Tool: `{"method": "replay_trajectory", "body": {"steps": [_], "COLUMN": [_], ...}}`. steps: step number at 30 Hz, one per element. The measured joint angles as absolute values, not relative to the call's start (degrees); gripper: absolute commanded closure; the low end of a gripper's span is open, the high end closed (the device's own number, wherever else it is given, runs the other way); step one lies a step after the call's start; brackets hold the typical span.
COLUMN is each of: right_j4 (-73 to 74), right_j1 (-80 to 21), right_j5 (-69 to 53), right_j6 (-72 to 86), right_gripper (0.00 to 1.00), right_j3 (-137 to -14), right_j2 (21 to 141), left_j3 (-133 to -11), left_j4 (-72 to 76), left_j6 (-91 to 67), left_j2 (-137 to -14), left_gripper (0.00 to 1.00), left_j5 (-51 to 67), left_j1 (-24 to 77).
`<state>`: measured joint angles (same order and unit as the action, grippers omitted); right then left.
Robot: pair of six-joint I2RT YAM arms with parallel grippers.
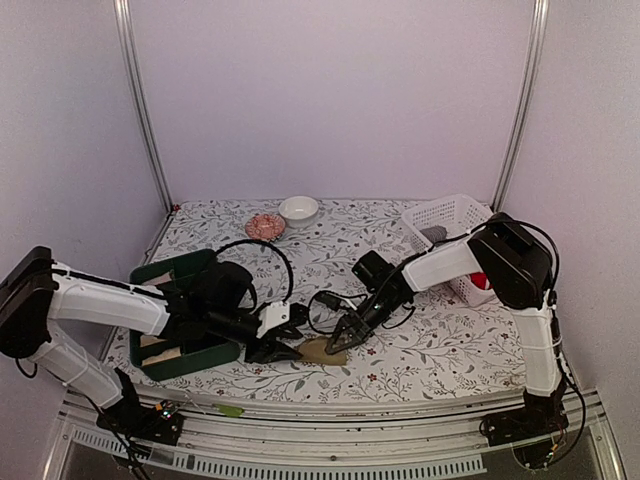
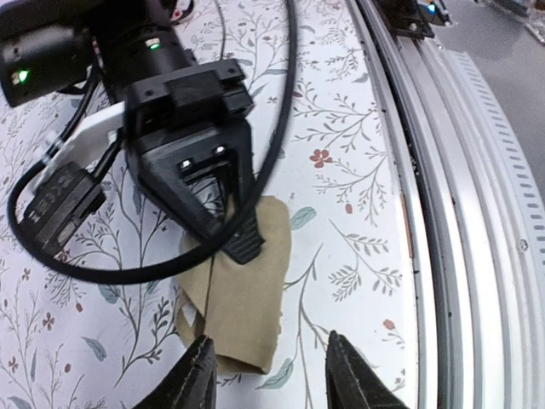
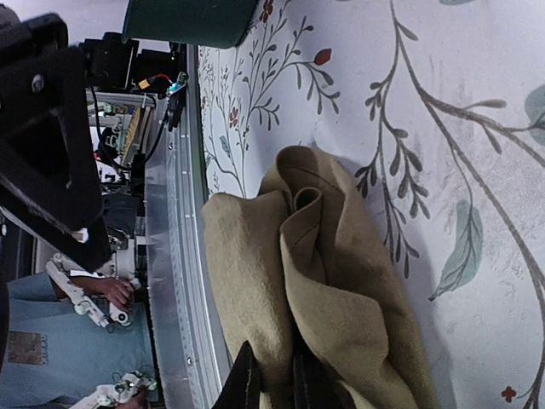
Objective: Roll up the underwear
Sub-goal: Roll the underwear at the center of the board.
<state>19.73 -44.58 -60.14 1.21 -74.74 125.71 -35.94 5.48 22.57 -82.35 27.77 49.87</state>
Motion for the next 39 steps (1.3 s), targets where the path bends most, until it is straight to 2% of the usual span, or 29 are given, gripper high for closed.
{"method": "replay_trajectory", "body": {"steps": [7, 16, 22, 27, 30, 33, 36, 39], "right_j4": [21.2, 23.1, 23.8, 23.6, 23.5, 23.5, 23.2, 21.9], "right_j1": [-43.2, -43.1, -43.1, -43.1, -43.1, -43.0, -42.9, -42.5], "right_j5": [-66.2, -66.9, -66.8, -66.6, -66.5, -66.5, -65.5, -63.0], "right_j6": [4.4, 4.6, 4.1, 3.8, 3.8, 3.6, 3.1, 2.9], "right_gripper": [1.00, 1.00, 1.00, 1.00, 0.96, 0.86, 0.74, 0.66], "right_j3": [-76.9, -77.3, -77.6, -77.6, -77.6, -77.6, -76.7, -74.6], "right_j2": [129.5, 130.0, 130.0, 130.0, 129.9, 129.9, 129.0, 126.9], "left_j3": [-35.9, -39.8, -42.3, -42.4, -43.2, -44.1, -45.6, -47.6], "left_j4": [8.3, 11.0, 11.5, 11.1, 10.0, 8.6, 6.9, 4.8], "left_j6": [25.3, 28.9, 31.7, 33.0, 33.4, 33.7, 33.9, 33.8], "left_j2": [-87.0, -94.1, -98.0, -99.1, -99.7, -100.0, -100.5, -101.4], "left_gripper": [0.55, 0.54, 0.68, 0.72, 0.83, 0.92, 0.98, 1.00], "left_j5": [21.8, 14.3, 12.3, 11.7, 11.5, 11.4, 11.6, 12.2], "left_j1": [55.5, 58.2, 58.4, 58.6, 58.6, 58.6, 58.6, 58.6]}}
